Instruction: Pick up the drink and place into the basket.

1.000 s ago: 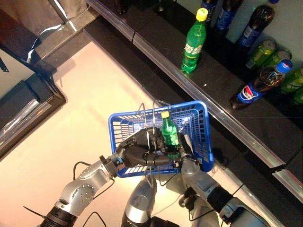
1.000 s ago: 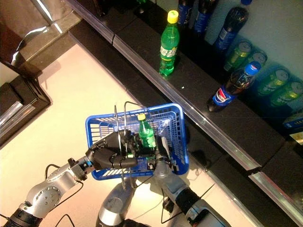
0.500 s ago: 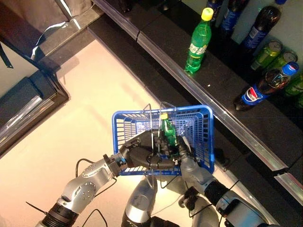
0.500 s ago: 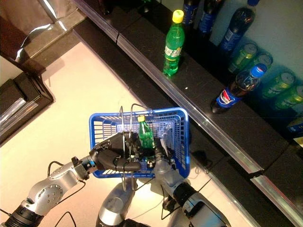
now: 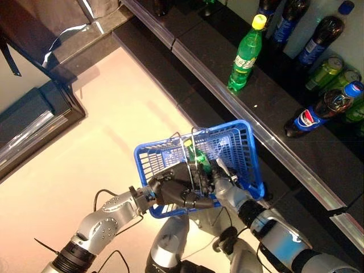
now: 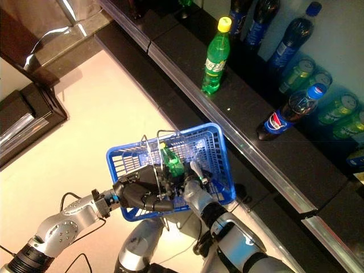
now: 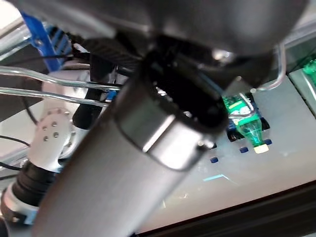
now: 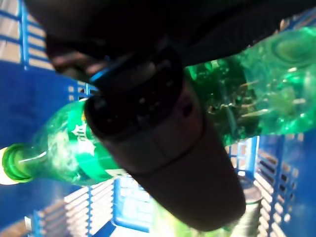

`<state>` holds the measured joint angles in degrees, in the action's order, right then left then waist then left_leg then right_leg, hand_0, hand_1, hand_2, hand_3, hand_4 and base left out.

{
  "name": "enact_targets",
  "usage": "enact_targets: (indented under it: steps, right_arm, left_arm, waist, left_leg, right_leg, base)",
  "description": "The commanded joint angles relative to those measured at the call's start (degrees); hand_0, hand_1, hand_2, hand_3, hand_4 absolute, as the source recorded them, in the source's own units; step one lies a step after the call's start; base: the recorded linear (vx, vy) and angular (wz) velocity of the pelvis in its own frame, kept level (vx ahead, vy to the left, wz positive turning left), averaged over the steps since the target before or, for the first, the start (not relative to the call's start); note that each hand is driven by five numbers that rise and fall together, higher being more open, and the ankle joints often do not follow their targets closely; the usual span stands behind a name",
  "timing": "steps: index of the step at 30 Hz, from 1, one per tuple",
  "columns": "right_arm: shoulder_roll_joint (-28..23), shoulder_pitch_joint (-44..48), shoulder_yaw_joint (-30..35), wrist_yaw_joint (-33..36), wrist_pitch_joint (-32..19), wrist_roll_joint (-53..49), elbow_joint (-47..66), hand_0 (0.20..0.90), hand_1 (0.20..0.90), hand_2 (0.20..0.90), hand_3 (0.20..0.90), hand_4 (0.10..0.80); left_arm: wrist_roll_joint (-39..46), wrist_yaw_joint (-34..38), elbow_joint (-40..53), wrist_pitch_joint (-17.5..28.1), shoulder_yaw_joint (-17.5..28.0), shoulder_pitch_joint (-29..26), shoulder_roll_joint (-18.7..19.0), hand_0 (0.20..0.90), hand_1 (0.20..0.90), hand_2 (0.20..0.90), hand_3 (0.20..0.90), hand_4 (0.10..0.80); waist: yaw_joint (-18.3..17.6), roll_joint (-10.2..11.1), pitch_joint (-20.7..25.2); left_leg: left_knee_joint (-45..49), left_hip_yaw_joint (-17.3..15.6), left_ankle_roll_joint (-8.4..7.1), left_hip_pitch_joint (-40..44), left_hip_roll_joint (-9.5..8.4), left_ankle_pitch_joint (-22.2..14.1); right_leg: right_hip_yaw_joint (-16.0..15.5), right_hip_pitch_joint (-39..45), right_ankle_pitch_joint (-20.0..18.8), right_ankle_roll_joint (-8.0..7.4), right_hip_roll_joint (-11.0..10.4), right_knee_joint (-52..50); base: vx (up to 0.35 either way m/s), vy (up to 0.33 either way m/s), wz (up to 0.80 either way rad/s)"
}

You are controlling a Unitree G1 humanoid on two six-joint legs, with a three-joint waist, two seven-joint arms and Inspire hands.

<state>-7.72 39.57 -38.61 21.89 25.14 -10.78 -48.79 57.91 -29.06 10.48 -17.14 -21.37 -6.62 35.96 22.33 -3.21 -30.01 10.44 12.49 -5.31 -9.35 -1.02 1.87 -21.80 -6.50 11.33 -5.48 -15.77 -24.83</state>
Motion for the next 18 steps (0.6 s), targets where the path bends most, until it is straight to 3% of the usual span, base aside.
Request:
enact_targets:
  steps: [1, 18]
  right_arm:
    - [-0.41, 5.45, -3.33, 0.95, 5.00, 10.01, -4.52, 0.300, 0.300, 0.300, 0.200, 0.100]
    - [-1.46, 8.46, -6.95, -8.30, 10.45, 24.34, -12.99, 0.300, 0.300, 0.300, 0.200, 0.100]
  left_arm:
    - [8.83, -10.30, 23.18, 12.10, 1.02, -13.00, -10.25, 0.300, 0.300, 0.300, 0.200, 0.100]
    - [6.83, -6.98, 23.28, 13.41, -2.38, -14.16, -12.29, 0.300, 0.300, 0.300, 0.200, 0.100]
  waist:
    - [0.20, 1.30, 5.82]
    - [0.35, 0.68, 5.04]
  left_leg:
    - [7.58, -1.10, 3.75, -4.63, -2.47, -2.25]
    - [7.84, -1.49, 4.03, -4.89, -2.02, -1.94]
  right_leg:
    - [0.83, 3.40, -8.20, 2.30, 2.08, 7.70]
    - [0.15, 2.28, -7.89, 2.11, 1.02, 5.35]
  base:
    - [0.000, 0.000, 0.00]
    - [0.003, 0.001, 0.01]
